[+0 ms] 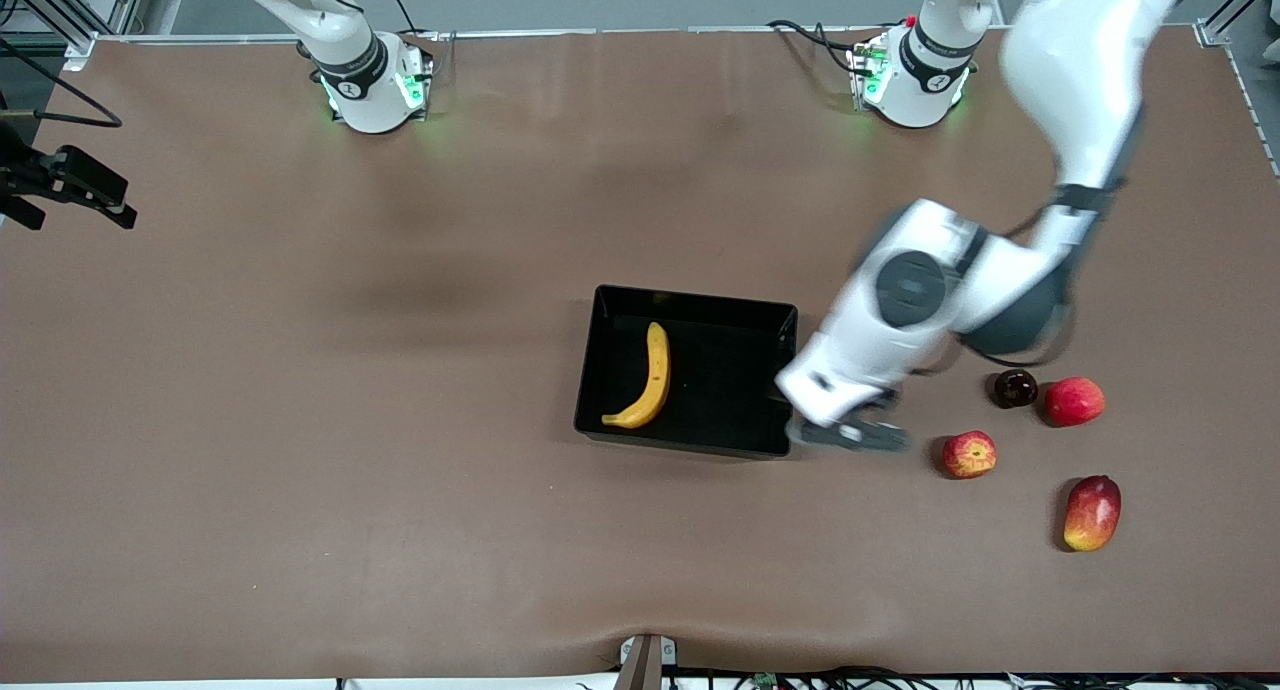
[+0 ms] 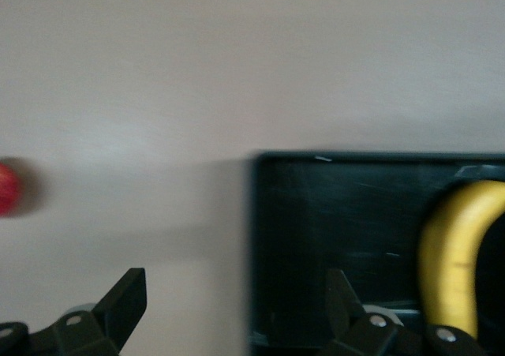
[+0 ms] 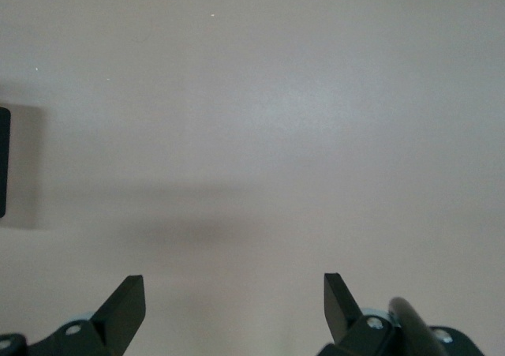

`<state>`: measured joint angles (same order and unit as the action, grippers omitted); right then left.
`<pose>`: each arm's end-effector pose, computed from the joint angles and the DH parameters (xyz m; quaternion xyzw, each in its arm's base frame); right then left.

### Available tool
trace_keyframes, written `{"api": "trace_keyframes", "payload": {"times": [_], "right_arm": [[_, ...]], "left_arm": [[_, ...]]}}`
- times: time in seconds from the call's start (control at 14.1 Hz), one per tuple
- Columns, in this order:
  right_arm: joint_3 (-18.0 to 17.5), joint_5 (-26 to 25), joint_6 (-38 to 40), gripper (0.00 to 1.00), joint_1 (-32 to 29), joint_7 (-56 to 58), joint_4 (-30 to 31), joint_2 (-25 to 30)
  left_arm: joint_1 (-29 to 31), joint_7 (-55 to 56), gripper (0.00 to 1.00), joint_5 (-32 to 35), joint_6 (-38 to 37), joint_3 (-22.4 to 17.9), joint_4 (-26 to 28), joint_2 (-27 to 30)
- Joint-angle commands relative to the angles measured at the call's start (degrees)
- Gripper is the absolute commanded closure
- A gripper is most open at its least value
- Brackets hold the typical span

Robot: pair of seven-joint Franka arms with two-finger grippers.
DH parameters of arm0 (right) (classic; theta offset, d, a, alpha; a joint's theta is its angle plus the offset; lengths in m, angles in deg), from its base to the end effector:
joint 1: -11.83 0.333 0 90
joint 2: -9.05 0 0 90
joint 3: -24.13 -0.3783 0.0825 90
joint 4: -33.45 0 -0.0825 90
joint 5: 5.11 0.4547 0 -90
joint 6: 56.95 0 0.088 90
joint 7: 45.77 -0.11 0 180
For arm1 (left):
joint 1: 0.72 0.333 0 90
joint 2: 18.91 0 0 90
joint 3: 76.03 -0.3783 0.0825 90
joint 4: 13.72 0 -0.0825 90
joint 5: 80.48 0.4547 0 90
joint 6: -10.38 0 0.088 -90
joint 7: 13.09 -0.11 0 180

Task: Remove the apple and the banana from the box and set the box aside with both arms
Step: 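Open the left gripper and move it back over the banana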

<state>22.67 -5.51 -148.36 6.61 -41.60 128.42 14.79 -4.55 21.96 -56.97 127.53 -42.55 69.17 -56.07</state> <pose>0.5887 -0.0386 0.6997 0.9998 0.0036 0.0186 0.0061 0.7125 -0.3920 0.3764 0.9978 -0.0559 0.0346 0.0051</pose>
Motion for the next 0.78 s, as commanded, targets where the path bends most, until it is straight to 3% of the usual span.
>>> {"api": "trace_keyframes", "payload": {"times": [0.0,0.43,0.71], "right_arm": [[-0.8,0.6,0.4,0.0,-1.5,0.7,-1.3,-0.5],[-0.8,0.5,0.4,0.0,-1.5,0.7,-1.5,-1.2],[-0.8,0.5,0.4,0.0,-1.5,0.8,-1.5,-1.6]], "left_arm": [[-6.7,5.9,0.0,1.4,3.5,-0.7,-1.9,-3.4],[-22.3,8.7,0.0,0.9,13.6,-12.7,-2.0,-10.2],[-25.0,10.8,0.0,1.3,16.7,-13.7,-1.9,-14.4]]}}
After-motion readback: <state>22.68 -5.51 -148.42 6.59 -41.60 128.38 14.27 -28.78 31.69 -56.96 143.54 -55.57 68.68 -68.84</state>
